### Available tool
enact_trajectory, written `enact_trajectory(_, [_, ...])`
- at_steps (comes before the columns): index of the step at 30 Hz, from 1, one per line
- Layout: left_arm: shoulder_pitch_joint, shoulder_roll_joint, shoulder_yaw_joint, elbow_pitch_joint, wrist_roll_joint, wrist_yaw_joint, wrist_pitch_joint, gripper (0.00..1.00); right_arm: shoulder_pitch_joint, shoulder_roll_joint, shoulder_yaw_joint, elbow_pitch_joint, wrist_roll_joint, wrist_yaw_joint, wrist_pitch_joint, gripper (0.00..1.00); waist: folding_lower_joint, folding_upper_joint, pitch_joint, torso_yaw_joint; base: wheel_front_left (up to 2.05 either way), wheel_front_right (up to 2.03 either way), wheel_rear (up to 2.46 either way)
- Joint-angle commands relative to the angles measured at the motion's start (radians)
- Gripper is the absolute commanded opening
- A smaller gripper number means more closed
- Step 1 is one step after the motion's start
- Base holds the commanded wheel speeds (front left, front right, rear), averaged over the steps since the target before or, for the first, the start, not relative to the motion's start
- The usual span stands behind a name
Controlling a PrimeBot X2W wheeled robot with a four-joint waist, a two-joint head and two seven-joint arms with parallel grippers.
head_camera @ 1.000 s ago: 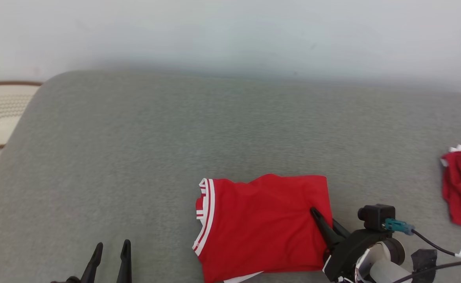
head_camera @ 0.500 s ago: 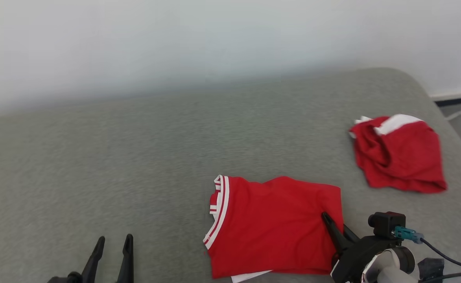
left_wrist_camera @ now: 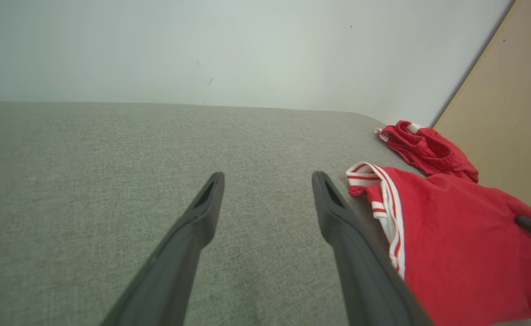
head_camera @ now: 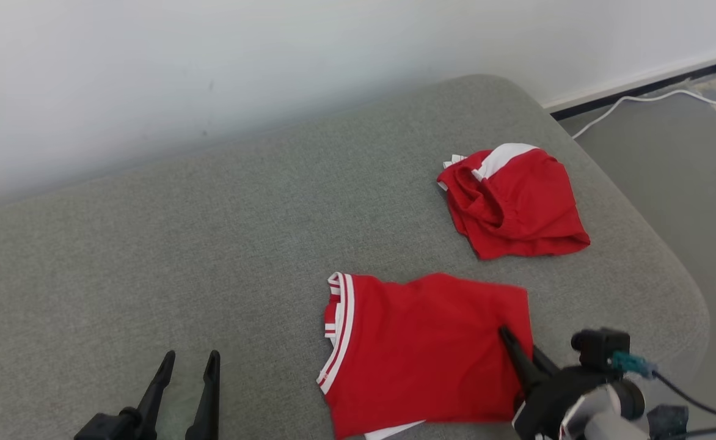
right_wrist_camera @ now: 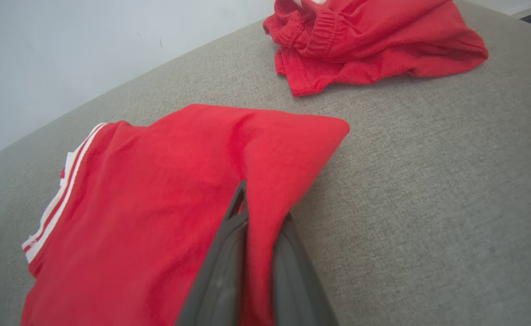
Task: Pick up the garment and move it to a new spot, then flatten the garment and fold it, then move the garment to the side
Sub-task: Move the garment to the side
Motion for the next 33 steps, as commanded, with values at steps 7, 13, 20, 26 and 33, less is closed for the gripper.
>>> enact_trajectory(7, [-0.031, 0.002, -0.022, -0.006, 0.01, -0.007, 0.0, 1.0, -0.117, -0.013, -0.054, -0.009, -0.082, -0.001, -0.005, 0.0, 0.0001, 0.0, 0.039, 0.025, 0.0, 0.0, 0.0])
enact_trajectory(13, [-0.036, 0.002, -0.027, -0.017, 0.02, -0.006, 0.0, 1.0, -0.234, -0.065, -0.092, 0.019, -0.157, -0.001, -0.005, 0.0, 0.0001, 0.0, 0.051, 0.078, 0.0, 0.0, 0.0])
enact_trajectory(20, [-0.038, 0.002, -0.031, -0.013, 0.037, -0.01, 0.0, 1.0, -0.355, -0.143, -0.139, 0.103, -0.199, -0.001, -0.005, 0.0, 0.0001, 0.0, 0.075, 0.142, 0.0, 0.0, 0.0])
enact_trajectory(26, [-0.049, 0.002, -0.028, -0.018, 0.043, -0.013, 0.0, 1.0, -0.437, -0.209, -0.25, 0.231, -0.288, -0.001, -0.005, 0.0, 0.0001, 0.0, 0.102, 0.191, 0.0, 0.0, 0.0])
enact_trajectory(33, [-0.071, 0.002, -0.038, -0.01, 0.049, -0.013, 0.0, 1.0, -0.492, -0.217, -0.471, 0.333, -0.501, -0.001, -0.005, 1.0, 0.0001, 0.0, 0.13, 0.23, 0.0, 0.0, 0.0])
